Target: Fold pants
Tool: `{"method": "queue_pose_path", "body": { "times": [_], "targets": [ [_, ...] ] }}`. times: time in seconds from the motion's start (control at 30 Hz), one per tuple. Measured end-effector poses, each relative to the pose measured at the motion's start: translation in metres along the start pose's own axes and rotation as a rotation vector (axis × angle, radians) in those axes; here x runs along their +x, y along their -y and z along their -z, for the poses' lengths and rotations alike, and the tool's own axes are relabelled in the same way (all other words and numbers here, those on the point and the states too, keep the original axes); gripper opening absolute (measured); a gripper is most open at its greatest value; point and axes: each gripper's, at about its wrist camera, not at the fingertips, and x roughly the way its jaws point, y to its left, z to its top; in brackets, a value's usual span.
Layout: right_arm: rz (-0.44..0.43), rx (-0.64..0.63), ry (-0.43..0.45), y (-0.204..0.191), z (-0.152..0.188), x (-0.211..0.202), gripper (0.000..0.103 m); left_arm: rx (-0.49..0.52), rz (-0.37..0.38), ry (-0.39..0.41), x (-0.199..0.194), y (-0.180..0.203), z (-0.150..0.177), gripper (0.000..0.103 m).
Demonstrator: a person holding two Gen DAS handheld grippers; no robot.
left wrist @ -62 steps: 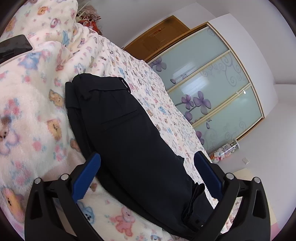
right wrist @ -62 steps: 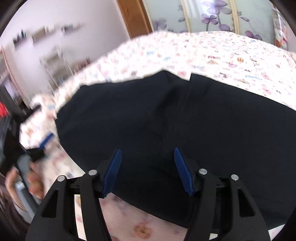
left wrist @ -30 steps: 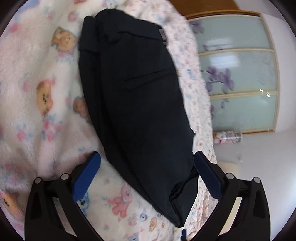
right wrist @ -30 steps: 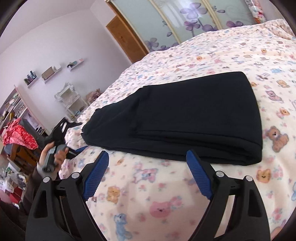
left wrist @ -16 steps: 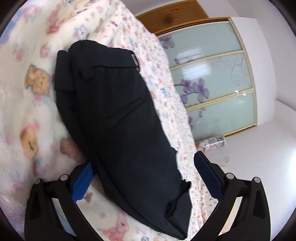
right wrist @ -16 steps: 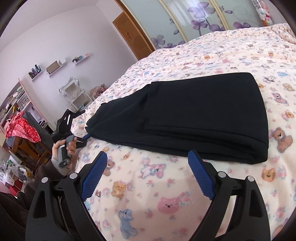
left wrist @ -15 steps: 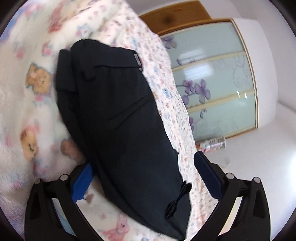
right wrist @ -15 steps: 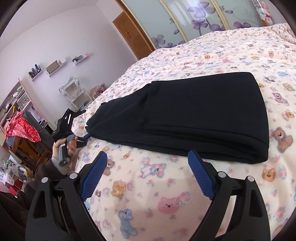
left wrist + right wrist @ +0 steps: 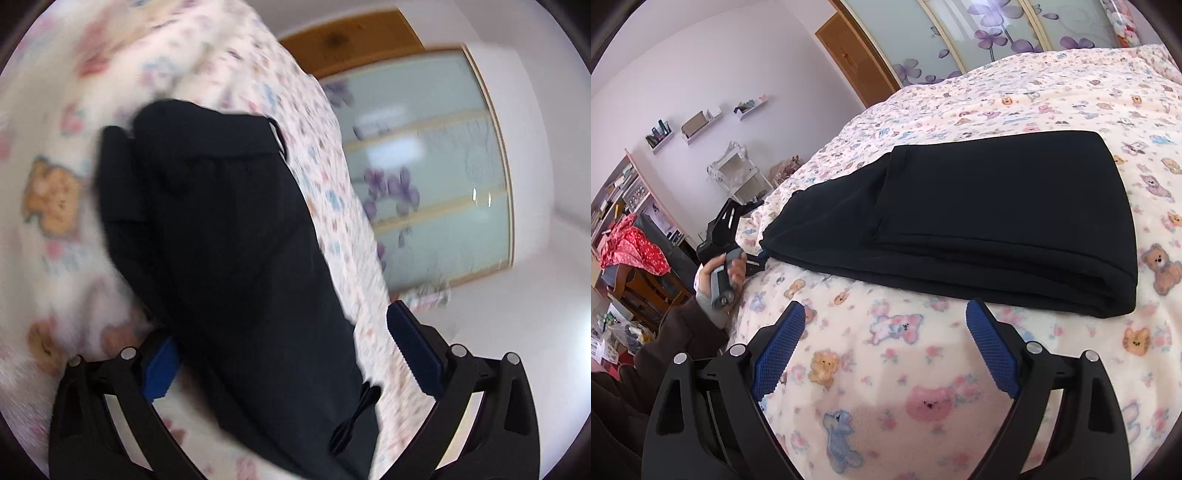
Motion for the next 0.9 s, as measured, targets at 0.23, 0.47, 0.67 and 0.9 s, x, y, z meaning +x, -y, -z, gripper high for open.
{"method": "queue_pose_path", "body": {
  "times": [0.23, 0.47, 0.67, 0.9],
  "targets": [
    [0.004, -0.005, -0.020, 0.000, 0.002, 0.004, 0.091, -0.074, -0.074, 0.015, 0.000, -0.003, -0.005, 0.083],
    [-0.005, -0.010, -0.013, -0.003, 0.003, 0.002, 0.092, -0.099, -0.156, 0.013, -0.003, -0.016, 0.004, 0.029],
    [-0.005, -0.012, 0.011, -0.003, 0.000, -0.004, 0.092, 0.030, -0.208, 0.046, -0.006, 0.007, 0.008, 0.015],
    [0.082, 0.174, 0.254, 0.047, -0.033, -0.028, 0.096, 0.187, -0.255, 0.053, -0.008, 0.048, 0.011, 0.015]
  ]
}}
